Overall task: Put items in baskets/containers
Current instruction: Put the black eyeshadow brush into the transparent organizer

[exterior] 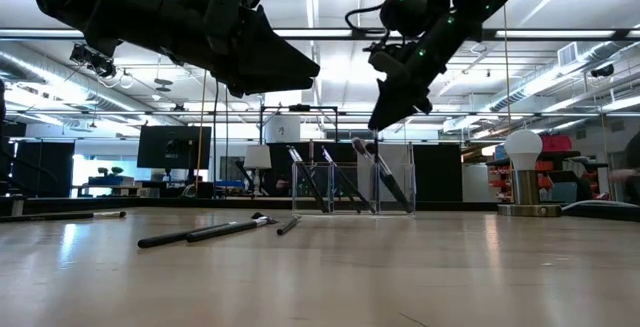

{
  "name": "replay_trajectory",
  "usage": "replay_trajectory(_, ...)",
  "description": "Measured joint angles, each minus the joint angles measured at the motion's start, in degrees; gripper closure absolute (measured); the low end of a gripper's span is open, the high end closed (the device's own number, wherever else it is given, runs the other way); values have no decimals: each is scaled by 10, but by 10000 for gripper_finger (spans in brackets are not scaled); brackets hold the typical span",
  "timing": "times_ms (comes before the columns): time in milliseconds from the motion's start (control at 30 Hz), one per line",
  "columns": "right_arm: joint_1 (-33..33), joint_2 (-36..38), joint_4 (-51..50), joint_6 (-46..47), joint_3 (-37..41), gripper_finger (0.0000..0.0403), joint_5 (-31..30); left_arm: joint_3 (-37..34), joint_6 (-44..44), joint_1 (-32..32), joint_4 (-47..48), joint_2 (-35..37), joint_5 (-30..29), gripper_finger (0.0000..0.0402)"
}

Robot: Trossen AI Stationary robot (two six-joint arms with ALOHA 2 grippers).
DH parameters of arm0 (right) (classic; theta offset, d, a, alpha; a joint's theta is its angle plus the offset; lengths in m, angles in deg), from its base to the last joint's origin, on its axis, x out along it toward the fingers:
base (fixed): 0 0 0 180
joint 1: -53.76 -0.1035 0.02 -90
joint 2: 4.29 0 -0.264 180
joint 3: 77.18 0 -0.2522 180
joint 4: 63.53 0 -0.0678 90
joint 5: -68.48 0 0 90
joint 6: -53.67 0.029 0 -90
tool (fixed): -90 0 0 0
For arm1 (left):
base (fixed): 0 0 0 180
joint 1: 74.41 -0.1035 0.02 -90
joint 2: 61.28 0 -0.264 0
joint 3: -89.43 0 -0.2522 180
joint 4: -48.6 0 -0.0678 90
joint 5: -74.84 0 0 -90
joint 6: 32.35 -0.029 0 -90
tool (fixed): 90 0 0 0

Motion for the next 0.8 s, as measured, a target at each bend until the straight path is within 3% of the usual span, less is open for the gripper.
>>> replay_trajectory(200, 1, 0, 53, -7, 0, 233, -38, 0, 1, 0, 0, 0, 0, 189)
replay_trajectory(333, 1, 0, 83, -14, 0, 201, -50, 0, 4, 0, 0, 0, 0, 189)
replay_trajectory(567, -17, 0, 107, -31, 0, 193, -52, 0, 4, 0, 0, 0, 0, 189)
replay_trajectory(700, -68, 0, 112, -44, 1, 203, -52, 0, 4, 0, 19, 0, -8, 189)
replay_trajectory(800, -126, 1, 150, -43, 22, 212, -52, 0, 12, 10, 59, 11, -46, 189)
